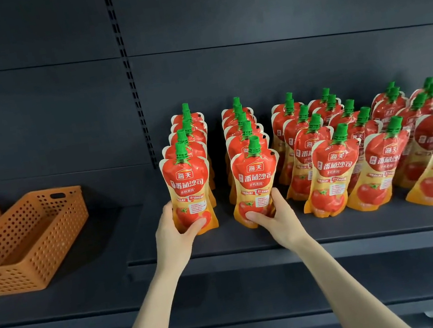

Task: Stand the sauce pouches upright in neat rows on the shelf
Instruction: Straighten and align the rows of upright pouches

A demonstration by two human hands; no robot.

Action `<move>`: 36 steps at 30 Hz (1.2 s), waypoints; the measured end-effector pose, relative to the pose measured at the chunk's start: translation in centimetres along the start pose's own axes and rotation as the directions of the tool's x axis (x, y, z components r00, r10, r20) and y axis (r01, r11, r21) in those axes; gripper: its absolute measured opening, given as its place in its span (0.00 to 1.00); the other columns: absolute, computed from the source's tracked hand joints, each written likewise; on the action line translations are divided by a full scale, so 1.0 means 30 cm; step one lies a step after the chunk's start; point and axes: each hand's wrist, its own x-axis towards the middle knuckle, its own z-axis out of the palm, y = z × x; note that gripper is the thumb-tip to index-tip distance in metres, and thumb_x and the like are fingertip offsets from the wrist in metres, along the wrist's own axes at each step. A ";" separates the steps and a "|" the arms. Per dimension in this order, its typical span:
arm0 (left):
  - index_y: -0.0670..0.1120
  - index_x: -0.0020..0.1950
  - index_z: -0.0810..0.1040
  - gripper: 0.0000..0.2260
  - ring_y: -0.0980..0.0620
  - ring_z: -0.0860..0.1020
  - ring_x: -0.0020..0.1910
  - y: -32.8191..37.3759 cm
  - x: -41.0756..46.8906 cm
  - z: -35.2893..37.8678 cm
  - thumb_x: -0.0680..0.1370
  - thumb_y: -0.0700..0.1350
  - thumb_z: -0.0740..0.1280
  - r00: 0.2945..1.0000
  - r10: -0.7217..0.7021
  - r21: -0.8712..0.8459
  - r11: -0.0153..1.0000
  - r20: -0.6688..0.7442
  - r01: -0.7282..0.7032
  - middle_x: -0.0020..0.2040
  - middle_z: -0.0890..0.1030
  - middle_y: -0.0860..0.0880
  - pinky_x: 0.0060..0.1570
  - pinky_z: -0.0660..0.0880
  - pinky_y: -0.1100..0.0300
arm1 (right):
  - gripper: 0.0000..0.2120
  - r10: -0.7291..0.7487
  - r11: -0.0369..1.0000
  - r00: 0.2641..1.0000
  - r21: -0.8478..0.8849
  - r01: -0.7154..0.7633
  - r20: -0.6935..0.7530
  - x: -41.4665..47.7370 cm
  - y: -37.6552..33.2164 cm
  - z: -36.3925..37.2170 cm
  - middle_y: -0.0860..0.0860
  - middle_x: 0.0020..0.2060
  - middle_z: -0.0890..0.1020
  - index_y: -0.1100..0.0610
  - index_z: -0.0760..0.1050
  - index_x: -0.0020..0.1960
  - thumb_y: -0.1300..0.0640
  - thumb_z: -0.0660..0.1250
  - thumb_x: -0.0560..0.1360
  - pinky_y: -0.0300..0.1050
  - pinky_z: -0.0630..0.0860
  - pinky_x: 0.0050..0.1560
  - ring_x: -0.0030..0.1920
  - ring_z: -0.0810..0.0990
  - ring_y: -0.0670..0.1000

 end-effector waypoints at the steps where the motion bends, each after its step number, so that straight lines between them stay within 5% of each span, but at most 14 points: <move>1: 0.46 0.69 0.66 0.30 0.53 0.74 0.59 -0.001 -0.001 0.003 0.71 0.48 0.73 1.000 0.011 0.014 1.000 -0.012 -0.010 0.63 0.75 0.48 0.53 0.71 0.60 | 0.27 0.003 1.000 1.000 -0.007 -0.003 0.004 0.001 -0.002 -0.001 0.49 0.58 0.76 0.56 0.64 0.67 0.58 0.71 0.72 0.42 0.73 0.59 0.58 0.75 0.48; 9: 0.46 0.70 0.64 0.33 0.51 0.73 0.62 -0.013 -0.012 0.014 0.69 0.48 0.75 0.995 0.058 0.057 0.997 -0.086 -0.053 0.66 0.72 0.47 0.55 0.72 0.58 | 0.29 -0.023 0.997 0.992 -0.080 0.014 -0.122 -0.024 0.009 0.007 0.50 0.59 0.76 0.56 0.63 0.67 0.57 0.73 0.71 0.42 0.73 0.59 0.59 0.75 0.49; 19: 0.46 0.69 0.65 0.31 0.50 0.74 0.61 -0.017 -0.006 0.024 0.70 0.49 0.74 0.996 0.062 0.090 0.994 -0.061 -0.057 0.63 0.74 0.47 0.54 0.72 0.58 | 0.27 -0.028 0.976 0.989 -0.218 -0.005 -0.147 0.002 0.037 0.024 0.52 0.61 0.76 0.54 0.64 0.67 0.53 0.71 0.72 0.53 0.74 0.63 0.63 0.73 0.52; 36: 0.46 0.69 0.65 0.31 0.50 0.75 0.60 -0.032 -0.003 0.033 0.70 0.51 0.73 0.991 0.089 0.154 0.985 -0.100 -0.073 0.64 0.74 0.48 0.55 0.73 0.56 | 0.26 -0.032 0.966 0.989 -0.258 -0.006 -0.143 0.004 0.040 0.023 0.51 0.62 0.75 0.54 0.63 0.68 0.53 0.69 0.74 0.53 0.73 0.64 0.64 0.72 0.52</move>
